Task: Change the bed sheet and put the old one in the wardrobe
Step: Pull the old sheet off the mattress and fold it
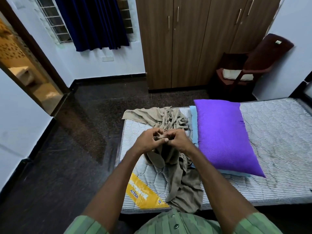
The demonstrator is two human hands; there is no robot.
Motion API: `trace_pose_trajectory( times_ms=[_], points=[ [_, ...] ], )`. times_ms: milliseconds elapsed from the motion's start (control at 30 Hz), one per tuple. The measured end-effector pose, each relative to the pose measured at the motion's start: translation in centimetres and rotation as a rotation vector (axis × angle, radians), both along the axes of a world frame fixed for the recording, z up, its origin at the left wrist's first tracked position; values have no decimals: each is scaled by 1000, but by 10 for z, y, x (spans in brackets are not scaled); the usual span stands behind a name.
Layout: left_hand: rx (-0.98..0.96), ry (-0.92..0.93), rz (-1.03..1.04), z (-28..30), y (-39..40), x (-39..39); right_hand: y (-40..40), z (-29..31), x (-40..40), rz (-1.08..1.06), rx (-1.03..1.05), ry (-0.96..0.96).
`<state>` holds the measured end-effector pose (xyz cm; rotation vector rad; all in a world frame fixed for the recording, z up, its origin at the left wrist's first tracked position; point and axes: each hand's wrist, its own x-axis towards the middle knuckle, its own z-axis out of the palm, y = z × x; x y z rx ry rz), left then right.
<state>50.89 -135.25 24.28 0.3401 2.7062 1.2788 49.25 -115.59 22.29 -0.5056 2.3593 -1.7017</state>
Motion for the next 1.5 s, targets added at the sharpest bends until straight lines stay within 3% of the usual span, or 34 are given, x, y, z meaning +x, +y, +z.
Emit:
trace_pose_trajectory(
  times_ms=[133, 400, 533, 733, 800, 933, 1000, 1100, 1167, 1267, 1333, 1433, 1500],
  points=[
    [-218, 104, 111, -1, -9, 2, -1, -4, -1, -59, -39, -19],
    [-1, 255, 247, 21, -27, -5, 18, -5, 2, -39, -193, -162],
    [24, 327, 328, 33, -50, -7, 40, -20, 4, -69, -82, -96],
    [-107, 369, 720, 41, -57, -8, 55, -31, 2, -348, 119, 47],
    [-166, 361, 570, 41, -44, -5, 47, -23, -3, -413, 96, 86],
    [-123, 260, 11, 31, -1, -4, 21, -1, -9, -335, 62, 165],
    [-28, 174, -89, 20, 16, -3, 11, 4, -9, -271, 61, 195],
    [55, 197, 6, 14, 18, -2, 6, 7, -7, -199, 41, 192],
    [-63, 255, 86, 16, 12, -4, 7, 8, -3, -175, 70, 207],
    [-248, 302, 103, 23, 10, -7, 7, 7, 7, -300, 154, 284],
    [-235, 324, 101, 26, 12, -7, 2, 3, 15, -459, 205, 367],
    [-174, 345, 118, 29, 14, -8, -3, 7, 18, -600, 115, 444],
    [-173, 353, 138, 31, 13, -12, -1, 14, 15, -565, -23, 330]
  ],
)
